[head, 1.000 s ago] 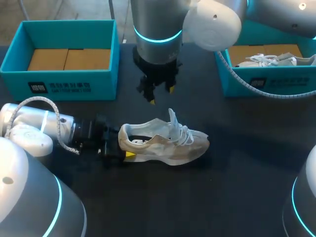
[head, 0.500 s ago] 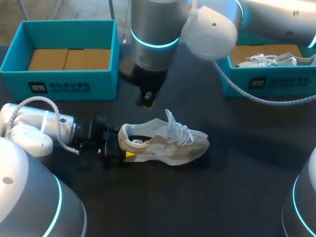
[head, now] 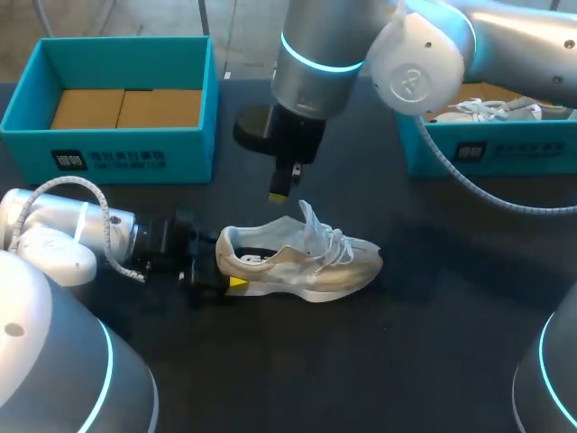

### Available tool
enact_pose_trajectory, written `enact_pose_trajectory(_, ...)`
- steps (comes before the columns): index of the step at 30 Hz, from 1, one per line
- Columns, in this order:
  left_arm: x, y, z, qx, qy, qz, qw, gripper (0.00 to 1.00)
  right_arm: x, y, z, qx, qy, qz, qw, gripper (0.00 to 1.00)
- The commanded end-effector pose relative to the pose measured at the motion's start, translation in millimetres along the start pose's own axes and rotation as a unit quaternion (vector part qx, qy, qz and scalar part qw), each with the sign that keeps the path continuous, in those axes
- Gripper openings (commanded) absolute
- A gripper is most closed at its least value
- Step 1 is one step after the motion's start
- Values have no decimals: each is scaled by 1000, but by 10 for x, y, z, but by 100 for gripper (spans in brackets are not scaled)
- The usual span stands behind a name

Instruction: Take the shoe out of the shoebox, open the shoe tongue, remove and reinsert the insole, then place the shoe into the shoebox

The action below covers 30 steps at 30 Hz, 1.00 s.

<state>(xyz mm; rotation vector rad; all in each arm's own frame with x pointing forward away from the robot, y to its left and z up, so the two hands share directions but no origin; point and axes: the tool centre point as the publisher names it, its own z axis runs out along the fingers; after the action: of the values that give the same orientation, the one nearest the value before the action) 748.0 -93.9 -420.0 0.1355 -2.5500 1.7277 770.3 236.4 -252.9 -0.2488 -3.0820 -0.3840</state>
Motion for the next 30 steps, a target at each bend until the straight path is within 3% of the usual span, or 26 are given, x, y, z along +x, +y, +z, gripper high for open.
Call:
enact_pose_trajectory(1,2,0,-3,0,0,0,1000,0,9,-29,6,-7,0,-1,1000,0)
enact_pose_trajectory(7,2,0,-3,0,0,0,1000,0,44,-159,267,39,-73,-23,996,0)
enact_pose_trajectory(15,2,0,-3,0,0,0,1000,0,108,-287,574,43,-85,-39,995,0)
enact_pose_trajectory(22,2,0,-3,0,0,0,1000,0,83,-266,755,55,-82,-44,994,0)
enact_pose_trajectory(30,2,0,-3,0,0,0,1000,0,-19,-106,849,63,-65,-44,995,0)
